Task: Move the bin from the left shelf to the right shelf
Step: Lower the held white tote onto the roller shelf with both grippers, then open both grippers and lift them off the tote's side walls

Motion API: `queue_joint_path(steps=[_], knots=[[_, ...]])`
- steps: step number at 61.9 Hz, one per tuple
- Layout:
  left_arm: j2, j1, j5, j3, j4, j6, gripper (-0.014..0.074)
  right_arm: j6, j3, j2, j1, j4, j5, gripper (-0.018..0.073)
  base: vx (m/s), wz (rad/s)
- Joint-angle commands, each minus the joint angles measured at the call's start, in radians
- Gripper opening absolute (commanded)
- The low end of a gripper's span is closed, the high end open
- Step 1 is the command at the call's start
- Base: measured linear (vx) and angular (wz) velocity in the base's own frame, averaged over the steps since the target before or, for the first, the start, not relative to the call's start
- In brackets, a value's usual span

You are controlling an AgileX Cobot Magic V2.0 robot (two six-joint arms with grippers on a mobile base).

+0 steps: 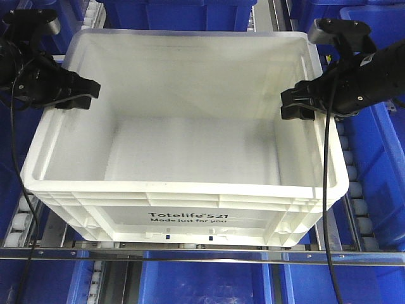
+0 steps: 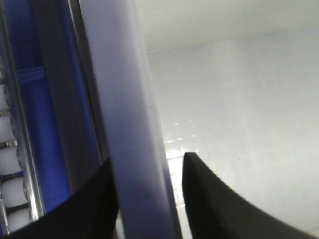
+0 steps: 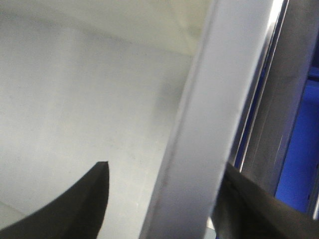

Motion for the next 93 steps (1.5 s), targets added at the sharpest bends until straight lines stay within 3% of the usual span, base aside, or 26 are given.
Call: queue_joint_path(steps=[1,18,43,78,93], knots=[[-0.038,-0.006,-0.067,-0.037,-0.035,0.004,0.0298,-0.013,-0.038,-0.061,0.001,0.028,-0.061,0.0447,0.00,0.00],[-0.078,-0.006,-0.070,-0.037,-0.024,0.004,0.0298,-0.013,-0.038,-0.134,0.001,0.023,-0.060,0.0447,0.00,0.00],[-0.174,-0.006,-0.001,-0.037,0.120,-0.059,0.0298,-0.005,-0.038,-0.222,0.001,0.023,0.000,0.0447,0.00,0.00],[-0.250,-0.006,0.078,-0.037,0.112,-0.058,0.0295,-0.013,-0.038,-0.289,0.001,0.069,0.035,0.0447,0.00,0.00],[-0.306,-0.007,-0.001,0.041,0.101,-0.056,0.0295,-0.014,-0.025,-0.307,0.001,0.050,0.049,0.0447,0.00,0.00]])
